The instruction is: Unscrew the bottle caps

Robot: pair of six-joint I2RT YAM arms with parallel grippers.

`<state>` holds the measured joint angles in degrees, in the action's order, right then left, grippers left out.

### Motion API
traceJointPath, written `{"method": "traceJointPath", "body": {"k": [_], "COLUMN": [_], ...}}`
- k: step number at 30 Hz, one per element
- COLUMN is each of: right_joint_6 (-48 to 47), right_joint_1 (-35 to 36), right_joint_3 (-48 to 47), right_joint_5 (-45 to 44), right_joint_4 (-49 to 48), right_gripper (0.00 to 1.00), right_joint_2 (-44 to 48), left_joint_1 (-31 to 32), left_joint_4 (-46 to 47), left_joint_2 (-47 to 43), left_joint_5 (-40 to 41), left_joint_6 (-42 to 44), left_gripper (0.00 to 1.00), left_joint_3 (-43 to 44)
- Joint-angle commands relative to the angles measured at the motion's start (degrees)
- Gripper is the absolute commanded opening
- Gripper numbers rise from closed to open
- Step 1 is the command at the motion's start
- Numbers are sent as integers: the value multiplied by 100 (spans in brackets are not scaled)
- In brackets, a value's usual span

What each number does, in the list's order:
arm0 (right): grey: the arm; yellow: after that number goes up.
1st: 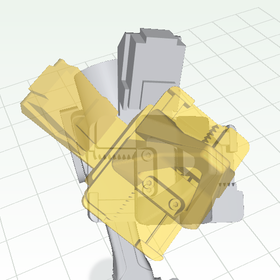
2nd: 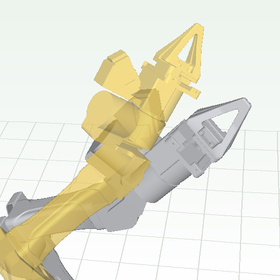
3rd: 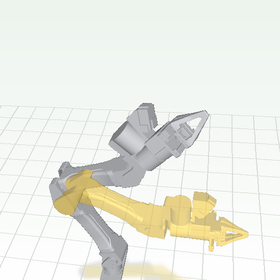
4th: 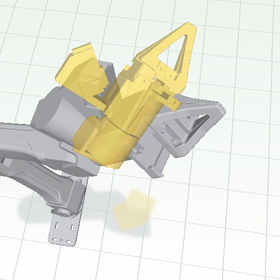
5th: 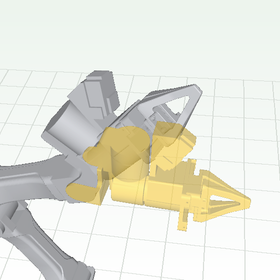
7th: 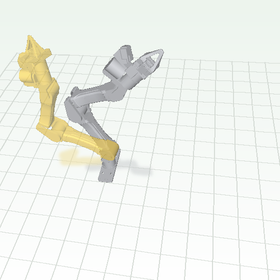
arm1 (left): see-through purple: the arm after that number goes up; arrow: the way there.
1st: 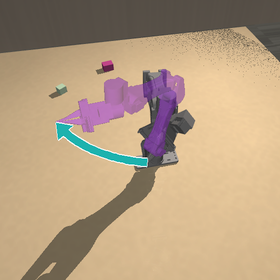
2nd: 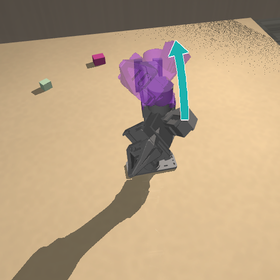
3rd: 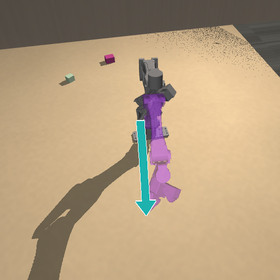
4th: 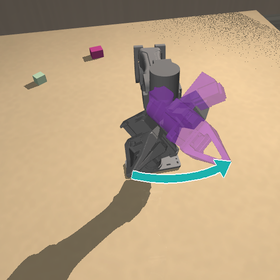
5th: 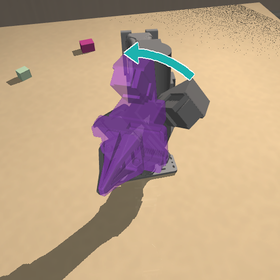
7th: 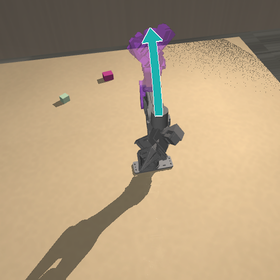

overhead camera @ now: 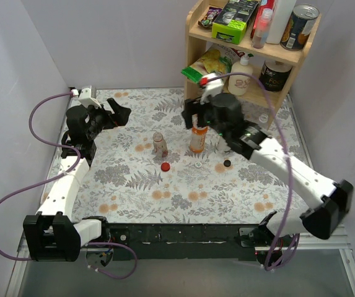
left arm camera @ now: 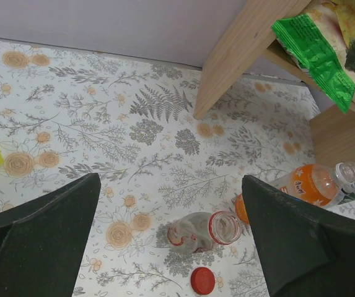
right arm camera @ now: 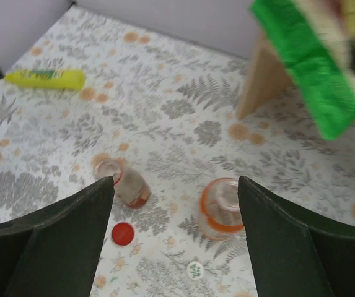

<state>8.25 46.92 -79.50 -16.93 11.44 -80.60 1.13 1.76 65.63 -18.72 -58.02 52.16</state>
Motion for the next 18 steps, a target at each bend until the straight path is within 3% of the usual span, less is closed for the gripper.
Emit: {"method": "traceJointPath", "body": {"k": [1, 8, 18], "right_joint_6": [212, 352, 361], "right_joint_1": [-841, -1869, -2266], "right_joint_3": [767, 1586, 1903], "right_joint_5": [234, 427, 471], "right_joint_4": [-20, 139, 253], "right_gripper": [88, 89, 90], "right_joint_2": [1148, 2153, 2637], "left_joint_1": [10, 54, 239], "left_joint_4": [26, 105, 140], "left_joint_2": [-278, -384, -454], "left_joint_5": [-44, -141, -44], "left_joint_6": [-166, -140, -8], "left_gripper": [98, 98, 98], "left_joint_3": [242, 181, 136]}}
